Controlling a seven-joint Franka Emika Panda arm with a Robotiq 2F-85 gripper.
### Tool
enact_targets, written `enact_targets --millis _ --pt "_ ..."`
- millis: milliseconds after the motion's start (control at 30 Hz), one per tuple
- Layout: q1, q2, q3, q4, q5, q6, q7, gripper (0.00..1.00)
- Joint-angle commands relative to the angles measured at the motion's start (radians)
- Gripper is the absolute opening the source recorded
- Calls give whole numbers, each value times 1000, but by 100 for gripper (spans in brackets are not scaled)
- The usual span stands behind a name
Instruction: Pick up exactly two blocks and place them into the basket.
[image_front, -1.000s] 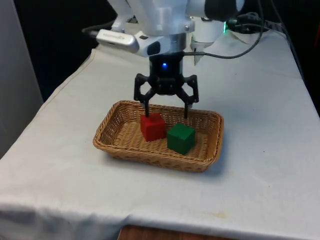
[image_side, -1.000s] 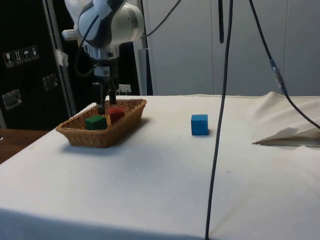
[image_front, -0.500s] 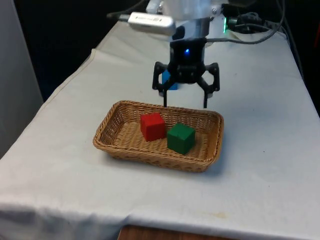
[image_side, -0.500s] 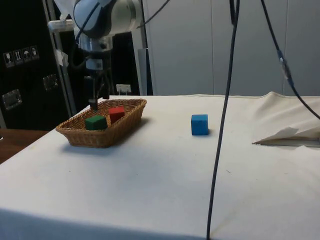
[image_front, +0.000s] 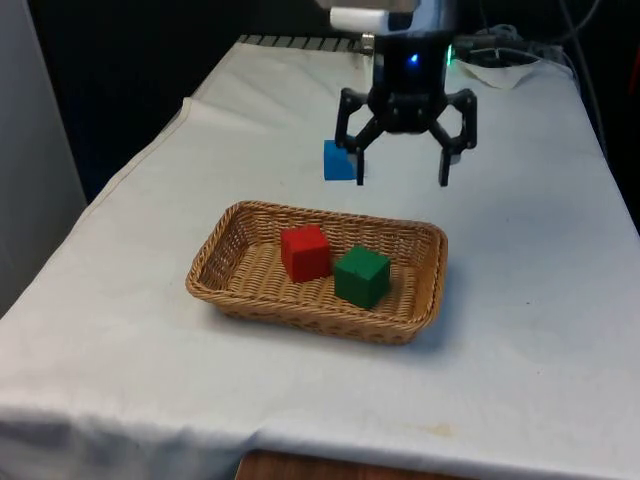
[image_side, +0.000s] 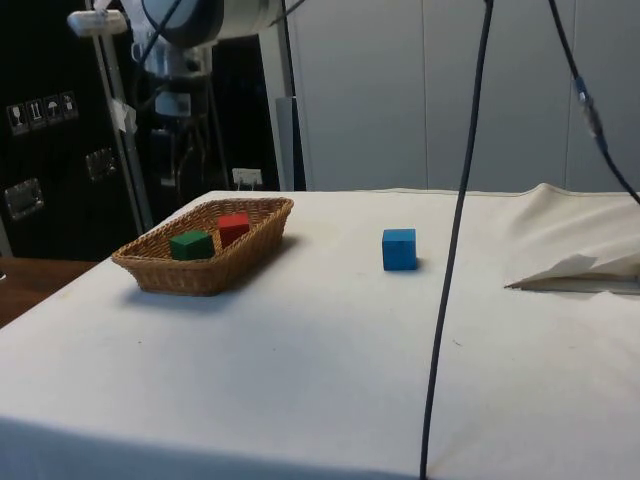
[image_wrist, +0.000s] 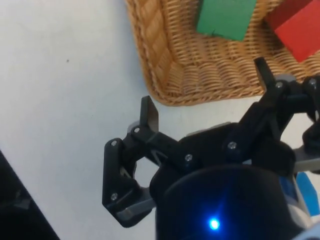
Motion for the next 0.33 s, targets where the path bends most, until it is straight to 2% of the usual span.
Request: enact_targets --millis 0,233,267,300 --pt "11 -16 -5 -10 -15 -1 11 100" --pt "13 -64 17 -29 -42 0 24 100" --pt "3 -57 24 -21 -33 -5 15 100" --pt "3 -57 24 -21 -33 -5 15 100"
